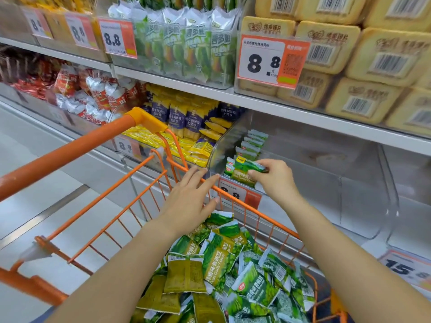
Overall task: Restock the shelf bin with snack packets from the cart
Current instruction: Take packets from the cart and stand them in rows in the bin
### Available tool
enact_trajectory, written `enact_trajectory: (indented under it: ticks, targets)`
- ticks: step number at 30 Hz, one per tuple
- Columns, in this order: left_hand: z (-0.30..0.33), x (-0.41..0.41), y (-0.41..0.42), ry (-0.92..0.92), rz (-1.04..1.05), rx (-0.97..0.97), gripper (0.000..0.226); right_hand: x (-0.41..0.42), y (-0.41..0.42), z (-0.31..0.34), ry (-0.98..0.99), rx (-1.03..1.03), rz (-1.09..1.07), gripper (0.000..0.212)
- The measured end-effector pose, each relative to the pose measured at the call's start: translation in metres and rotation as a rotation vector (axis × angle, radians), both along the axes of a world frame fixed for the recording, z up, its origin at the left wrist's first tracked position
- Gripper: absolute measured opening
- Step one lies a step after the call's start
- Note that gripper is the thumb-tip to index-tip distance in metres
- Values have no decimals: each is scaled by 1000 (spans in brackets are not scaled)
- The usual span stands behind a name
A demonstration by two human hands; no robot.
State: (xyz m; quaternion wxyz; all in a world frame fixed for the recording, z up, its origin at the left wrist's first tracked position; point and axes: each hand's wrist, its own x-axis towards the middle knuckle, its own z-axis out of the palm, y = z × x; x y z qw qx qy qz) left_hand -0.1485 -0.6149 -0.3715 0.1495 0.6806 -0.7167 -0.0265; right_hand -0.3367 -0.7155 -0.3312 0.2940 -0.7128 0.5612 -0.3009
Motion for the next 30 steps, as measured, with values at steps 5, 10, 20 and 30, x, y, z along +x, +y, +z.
enact_trajectory:
  ticks: [5, 10, 20, 30]
  targets:
    - [0, 1, 0, -10, -8, -14, 57, 26, -20, 4, 66, 71, 62, 17]
    - [-2, 3, -2, -5, -18, -25, 57, 21, -20, -1, -155, 147, 12, 6]
    - [67, -81, -9, 482, -218, -120, 51, -83, 47, 43, -534, -40, 64, 14]
    - [59, -292, -53, 208, -626, -309, 46, -295, 85, 73, 470, -310, -66, 25]
